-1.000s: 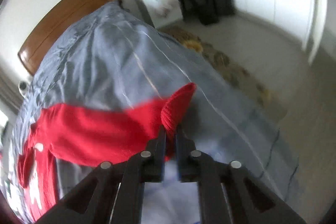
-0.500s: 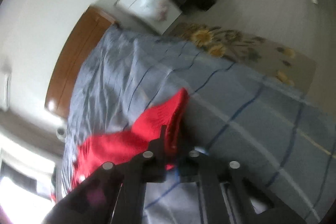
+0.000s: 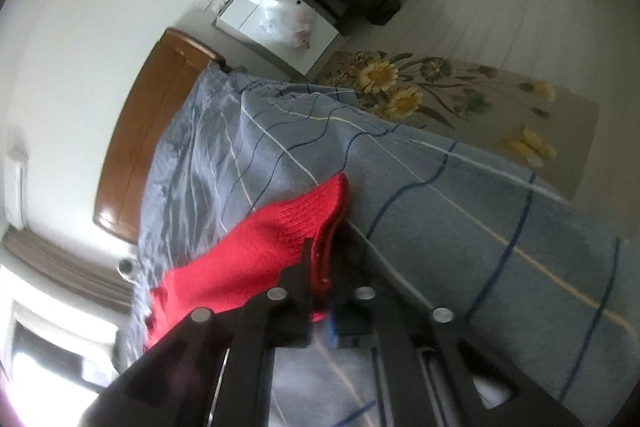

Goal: Fold small clothes

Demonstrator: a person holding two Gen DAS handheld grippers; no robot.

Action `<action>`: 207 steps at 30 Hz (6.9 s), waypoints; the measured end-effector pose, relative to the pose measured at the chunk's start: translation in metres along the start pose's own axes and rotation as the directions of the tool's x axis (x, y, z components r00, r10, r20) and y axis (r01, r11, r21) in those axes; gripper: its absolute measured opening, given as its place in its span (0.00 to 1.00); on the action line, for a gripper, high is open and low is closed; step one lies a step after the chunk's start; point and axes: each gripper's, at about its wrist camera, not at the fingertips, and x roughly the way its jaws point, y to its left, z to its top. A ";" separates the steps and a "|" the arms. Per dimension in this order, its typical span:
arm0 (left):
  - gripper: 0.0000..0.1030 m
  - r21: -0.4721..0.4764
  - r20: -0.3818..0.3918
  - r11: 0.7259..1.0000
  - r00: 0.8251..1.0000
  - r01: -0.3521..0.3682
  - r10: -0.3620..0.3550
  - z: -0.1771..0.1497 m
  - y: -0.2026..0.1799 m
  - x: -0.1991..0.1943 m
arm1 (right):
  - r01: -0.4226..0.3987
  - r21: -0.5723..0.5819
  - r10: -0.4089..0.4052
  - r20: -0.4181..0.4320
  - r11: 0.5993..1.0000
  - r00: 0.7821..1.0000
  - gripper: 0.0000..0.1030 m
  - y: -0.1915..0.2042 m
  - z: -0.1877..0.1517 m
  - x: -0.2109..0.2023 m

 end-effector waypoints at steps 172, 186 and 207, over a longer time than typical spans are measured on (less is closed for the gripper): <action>0.99 -0.062 0.102 0.958 0.957 0.279 -0.272 0.042 0.017 -0.034 | 0.094 -0.690 -0.081 0.051 0.718 0.995 0.67 0.158 -0.234 -0.069; 1.00 -0.107 -0.050 0.977 0.980 0.184 -0.190 0.006 0.012 0.019 | 0.128 -0.599 -0.133 0.036 0.790 0.990 0.68 0.126 -0.236 -0.048; 1.00 -0.068 -0.046 0.976 0.976 0.208 -0.212 0.001 0.012 0.022 | 0.095 -0.605 -0.123 -0.004 0.791 0.992 0.73 0.128 -0.236 -0.044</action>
